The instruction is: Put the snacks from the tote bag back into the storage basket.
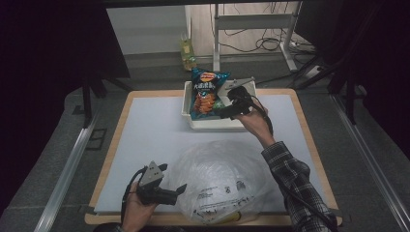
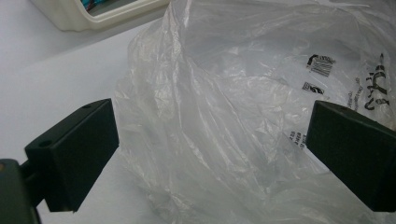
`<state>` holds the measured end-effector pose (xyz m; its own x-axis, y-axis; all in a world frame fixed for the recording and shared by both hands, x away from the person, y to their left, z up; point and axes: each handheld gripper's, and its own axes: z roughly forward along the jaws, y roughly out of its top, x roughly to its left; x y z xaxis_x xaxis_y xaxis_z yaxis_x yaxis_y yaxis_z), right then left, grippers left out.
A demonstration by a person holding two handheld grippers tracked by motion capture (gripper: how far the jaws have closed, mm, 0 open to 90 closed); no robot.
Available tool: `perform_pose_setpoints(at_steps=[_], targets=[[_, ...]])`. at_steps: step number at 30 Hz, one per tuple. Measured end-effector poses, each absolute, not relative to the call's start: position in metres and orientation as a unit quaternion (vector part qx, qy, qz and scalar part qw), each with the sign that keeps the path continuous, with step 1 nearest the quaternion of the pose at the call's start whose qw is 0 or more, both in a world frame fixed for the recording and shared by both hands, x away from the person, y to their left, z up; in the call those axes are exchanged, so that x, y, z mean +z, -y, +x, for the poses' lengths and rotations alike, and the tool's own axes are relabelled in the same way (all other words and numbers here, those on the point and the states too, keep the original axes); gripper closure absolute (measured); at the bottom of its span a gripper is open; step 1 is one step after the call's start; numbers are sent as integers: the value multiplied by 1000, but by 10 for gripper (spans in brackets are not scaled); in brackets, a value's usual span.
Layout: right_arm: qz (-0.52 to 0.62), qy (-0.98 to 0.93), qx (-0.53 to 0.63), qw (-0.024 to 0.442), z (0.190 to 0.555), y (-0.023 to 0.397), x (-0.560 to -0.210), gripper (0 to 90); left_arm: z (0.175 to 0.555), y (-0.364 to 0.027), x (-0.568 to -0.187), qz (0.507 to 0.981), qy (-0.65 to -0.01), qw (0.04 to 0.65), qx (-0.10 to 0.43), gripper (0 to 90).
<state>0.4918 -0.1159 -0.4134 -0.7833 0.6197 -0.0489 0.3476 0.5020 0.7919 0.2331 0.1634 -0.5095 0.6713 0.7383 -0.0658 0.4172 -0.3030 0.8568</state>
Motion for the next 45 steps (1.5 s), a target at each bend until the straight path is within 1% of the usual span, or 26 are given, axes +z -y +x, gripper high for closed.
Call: perform_pose_setpoints(at_steps=[7, 15, 36, 45], targets=[[284, -852, 408, 163, 485, 119, -416, 82, 233, -164, -509, 787, -370, 461, 178, 21], [279, -854, 416, 144, 477, 121, -418, 56, 234, -163, -511, 790, -371, 456, 175, 17], [258, -859, 415, 154, 452, 125, -424, 47, 234, -164, -511, 788, -373, 457, 176, 14], [252, -860, 419, 150, 441, 129, -430, 46, 234, -163, -512, 791, -370, 453, 181, 13]])
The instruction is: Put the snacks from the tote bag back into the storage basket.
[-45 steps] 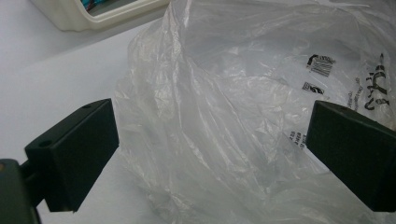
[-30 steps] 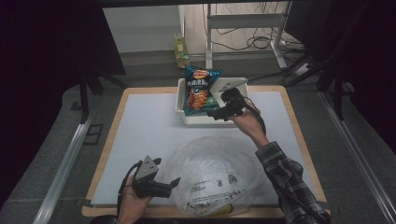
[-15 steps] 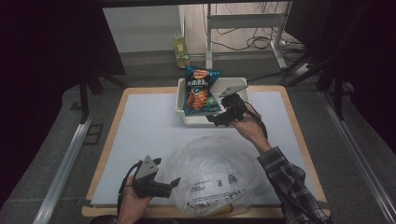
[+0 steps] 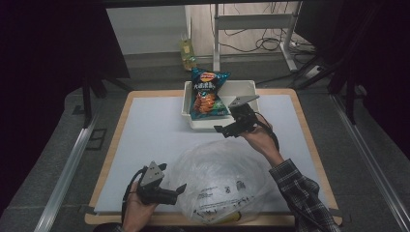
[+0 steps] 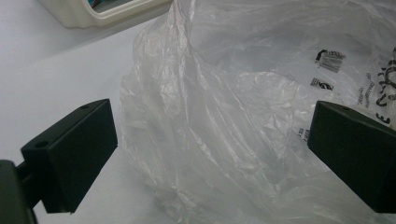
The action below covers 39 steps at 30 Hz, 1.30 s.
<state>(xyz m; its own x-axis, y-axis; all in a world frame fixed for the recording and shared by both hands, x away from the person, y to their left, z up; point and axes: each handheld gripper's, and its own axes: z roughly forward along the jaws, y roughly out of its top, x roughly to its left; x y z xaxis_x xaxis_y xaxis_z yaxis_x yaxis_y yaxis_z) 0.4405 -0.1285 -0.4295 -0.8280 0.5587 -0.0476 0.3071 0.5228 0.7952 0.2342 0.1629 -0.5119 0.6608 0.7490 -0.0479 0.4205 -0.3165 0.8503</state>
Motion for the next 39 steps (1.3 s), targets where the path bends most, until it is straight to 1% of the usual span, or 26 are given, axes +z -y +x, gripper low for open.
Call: perform_pose_setpoints(at_steps=[15, 18, 21, 39], targets=[[251, -858, 422, 152, 431, 138, -433, 46, 233, -162, -511, 797, -360, 447, 191, 9], [253, -858, 420, 152, 429, 140, -435, 47, 233, -163, -511, 794, -359, 455, 183, 9], [254, -858, 420, 152, 428, 142, -436, 46, 232, -164, -509, 784, -351, 483, 167, 7], [247, -860, 421, 147, 411, 148, -438, 43, 233, -165, -510, 779, -363, 485, 165, 5]])
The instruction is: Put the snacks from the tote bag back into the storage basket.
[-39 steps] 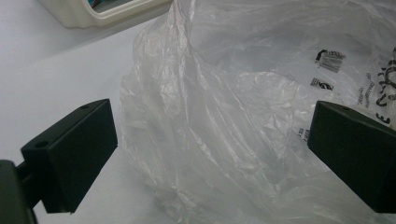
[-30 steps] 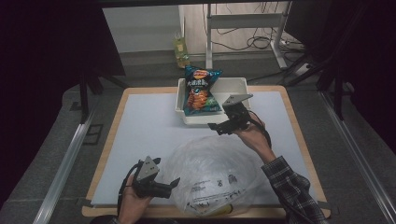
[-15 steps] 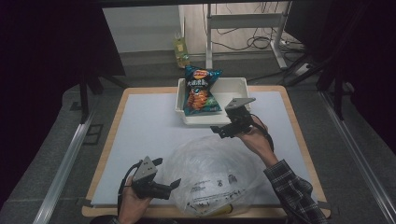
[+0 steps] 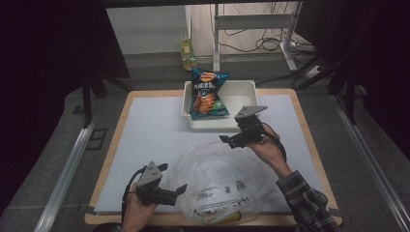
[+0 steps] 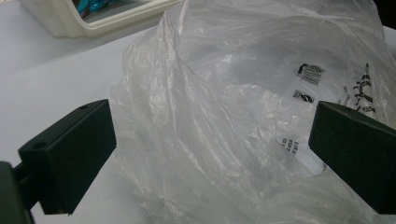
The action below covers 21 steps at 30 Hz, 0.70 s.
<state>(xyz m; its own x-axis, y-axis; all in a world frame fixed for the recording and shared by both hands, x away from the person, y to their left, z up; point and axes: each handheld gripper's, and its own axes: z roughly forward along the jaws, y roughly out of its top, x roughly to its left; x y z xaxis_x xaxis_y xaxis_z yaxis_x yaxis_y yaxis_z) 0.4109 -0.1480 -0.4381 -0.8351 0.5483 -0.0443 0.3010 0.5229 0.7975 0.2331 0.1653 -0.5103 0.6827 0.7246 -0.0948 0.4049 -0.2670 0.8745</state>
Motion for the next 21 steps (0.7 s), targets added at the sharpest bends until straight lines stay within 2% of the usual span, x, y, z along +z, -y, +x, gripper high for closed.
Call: perform_pose_setpoints(at_steps=[21], targets=[[240, -864, 420, 139, 384, 157, -437, 42, 234, -167, -512, 775, -368, 486, 164, 6]])
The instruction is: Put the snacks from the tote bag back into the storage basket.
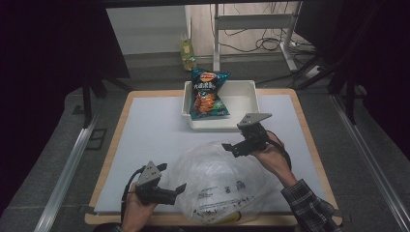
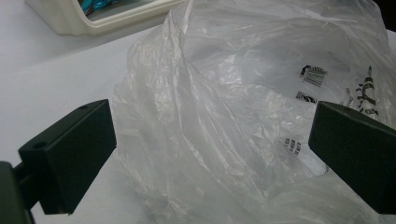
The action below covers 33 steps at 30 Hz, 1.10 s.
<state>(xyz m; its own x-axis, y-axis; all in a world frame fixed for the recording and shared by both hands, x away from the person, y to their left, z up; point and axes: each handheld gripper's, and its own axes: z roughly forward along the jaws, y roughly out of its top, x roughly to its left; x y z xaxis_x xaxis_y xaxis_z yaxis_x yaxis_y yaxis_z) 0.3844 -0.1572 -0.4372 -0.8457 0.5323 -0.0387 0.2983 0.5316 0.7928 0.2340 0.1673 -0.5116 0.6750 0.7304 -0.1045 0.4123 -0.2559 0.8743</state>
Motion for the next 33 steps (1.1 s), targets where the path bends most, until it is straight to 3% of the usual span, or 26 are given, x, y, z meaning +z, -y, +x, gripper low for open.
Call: perform_pose_setpoints(at_steps=[33], targets=[[253, -863, 414, 143, 345, 192, -446, 40, 234, -165, -513, 787, -370, 458, 185, 10]])
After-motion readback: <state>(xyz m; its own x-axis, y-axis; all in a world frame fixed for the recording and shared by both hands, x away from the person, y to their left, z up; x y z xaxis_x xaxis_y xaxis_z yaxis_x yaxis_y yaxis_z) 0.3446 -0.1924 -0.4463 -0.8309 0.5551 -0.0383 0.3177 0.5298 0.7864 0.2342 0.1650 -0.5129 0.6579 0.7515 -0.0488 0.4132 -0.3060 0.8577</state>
